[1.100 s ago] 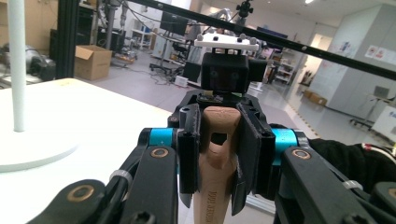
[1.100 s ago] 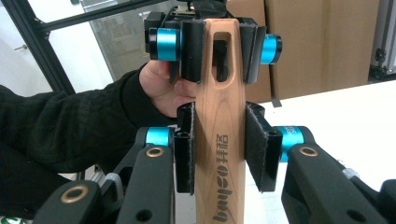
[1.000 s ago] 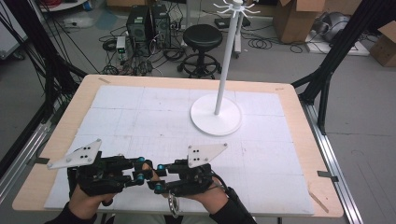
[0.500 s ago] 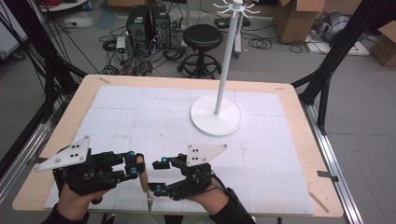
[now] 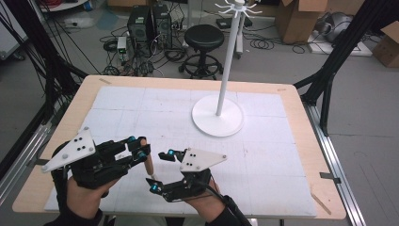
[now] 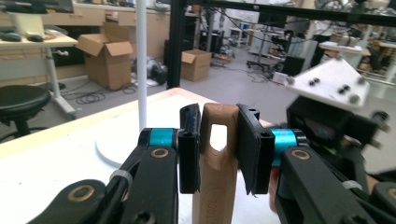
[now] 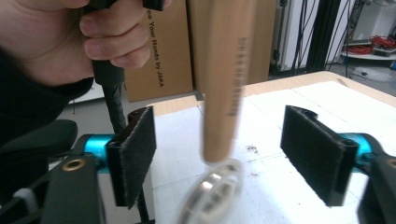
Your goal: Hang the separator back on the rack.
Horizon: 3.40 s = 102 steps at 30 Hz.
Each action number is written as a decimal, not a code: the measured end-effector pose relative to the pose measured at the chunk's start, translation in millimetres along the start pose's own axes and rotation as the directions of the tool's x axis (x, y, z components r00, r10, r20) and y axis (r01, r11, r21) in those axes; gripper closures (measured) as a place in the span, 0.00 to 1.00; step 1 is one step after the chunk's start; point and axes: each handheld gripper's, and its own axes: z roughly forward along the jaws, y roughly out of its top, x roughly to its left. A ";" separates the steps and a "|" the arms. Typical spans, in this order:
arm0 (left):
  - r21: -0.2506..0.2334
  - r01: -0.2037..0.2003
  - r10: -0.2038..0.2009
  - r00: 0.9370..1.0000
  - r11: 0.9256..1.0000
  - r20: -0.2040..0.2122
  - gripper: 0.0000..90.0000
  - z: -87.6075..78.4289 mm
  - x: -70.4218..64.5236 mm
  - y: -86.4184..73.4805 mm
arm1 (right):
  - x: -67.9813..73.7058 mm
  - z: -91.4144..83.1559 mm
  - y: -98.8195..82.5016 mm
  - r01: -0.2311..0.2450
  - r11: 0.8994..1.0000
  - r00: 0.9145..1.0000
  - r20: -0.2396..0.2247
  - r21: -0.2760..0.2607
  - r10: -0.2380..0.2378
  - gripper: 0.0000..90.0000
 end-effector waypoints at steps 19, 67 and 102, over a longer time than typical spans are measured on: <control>-0.051 0.054 -0.057 0.997 0.997 -0.061 0.79 19.5 -15.2 3.0 | 1.4 -8.4 -1.7 -0.025 0.999 0.983 0.182 0.031 0.019 0.78; -0.013 0.094 -0.076 0.869 0.995 0.489 0.81 5.3 8.3 -17.6 | -3.9 -2.6 -3.9 -0.069 0.997 0.900 -0.429 0.032 0.076 0.69; -0.039 0.086 -0.073 0.962 0.996 0.262 0.80 12.1 0.3 -14.9 | -5.9 -9.4 -2.3 -0.072 0.997 0.974 -0.217 -0.032 0.063 0.79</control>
